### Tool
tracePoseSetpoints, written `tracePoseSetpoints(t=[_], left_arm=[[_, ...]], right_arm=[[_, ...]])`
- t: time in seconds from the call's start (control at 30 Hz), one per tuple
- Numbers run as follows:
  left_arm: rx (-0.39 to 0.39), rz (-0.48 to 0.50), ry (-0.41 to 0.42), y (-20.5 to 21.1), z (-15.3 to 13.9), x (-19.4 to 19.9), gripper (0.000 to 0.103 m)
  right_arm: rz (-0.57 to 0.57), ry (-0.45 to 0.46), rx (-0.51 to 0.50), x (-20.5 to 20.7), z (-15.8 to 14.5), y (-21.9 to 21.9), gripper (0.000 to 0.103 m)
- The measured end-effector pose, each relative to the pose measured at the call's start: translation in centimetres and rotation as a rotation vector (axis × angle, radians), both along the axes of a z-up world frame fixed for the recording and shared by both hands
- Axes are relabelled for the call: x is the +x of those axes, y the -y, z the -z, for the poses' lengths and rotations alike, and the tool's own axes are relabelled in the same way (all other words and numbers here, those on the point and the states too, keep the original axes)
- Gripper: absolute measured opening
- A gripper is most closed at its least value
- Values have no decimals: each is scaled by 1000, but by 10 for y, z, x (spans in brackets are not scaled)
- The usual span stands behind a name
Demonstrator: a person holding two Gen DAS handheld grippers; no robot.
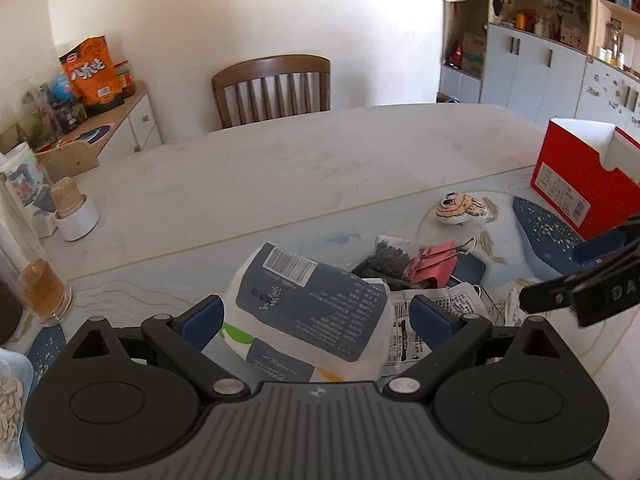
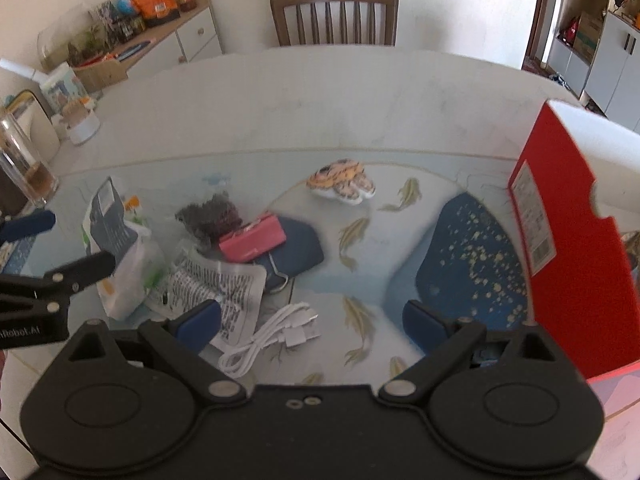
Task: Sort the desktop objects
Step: 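Move both open tools back over the items on the table, then grasp the white-and-blue snack bag with the left tool while the right tool grasps the white USB cable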
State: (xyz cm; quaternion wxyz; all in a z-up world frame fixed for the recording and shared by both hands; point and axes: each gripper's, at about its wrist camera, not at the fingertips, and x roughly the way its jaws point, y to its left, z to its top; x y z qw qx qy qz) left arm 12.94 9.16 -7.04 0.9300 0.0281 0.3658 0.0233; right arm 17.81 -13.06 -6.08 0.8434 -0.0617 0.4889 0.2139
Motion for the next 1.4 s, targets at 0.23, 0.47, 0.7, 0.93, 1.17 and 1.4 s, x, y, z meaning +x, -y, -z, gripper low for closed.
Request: tracePoseSetpoints(t=[0.23,0.47,0.7,0.93,1.17,1.4], left_arm=[[35,9,-14,0,7,6,100],[-211,-160,-160,-38,-7,32,100],[-384,-363,-244,-65,-7,51,100],[-444,-465,-352,-72,13,67,103],[-427,-472,-406,-68,35,66,103],[-350,-432,-403,-60,41,60,102]], right_arm=[[-9,-33,-29,-3,13,-11,95],[-6,-38,-22,-1,15,-15,95],[-7,-49,-14,2,18,-14,93],[-17,-71,-23,3,27,-14,90],[-33,-63,-76,3,37,-16,86],[-76,-28,-127,-7,36,-22,77]])
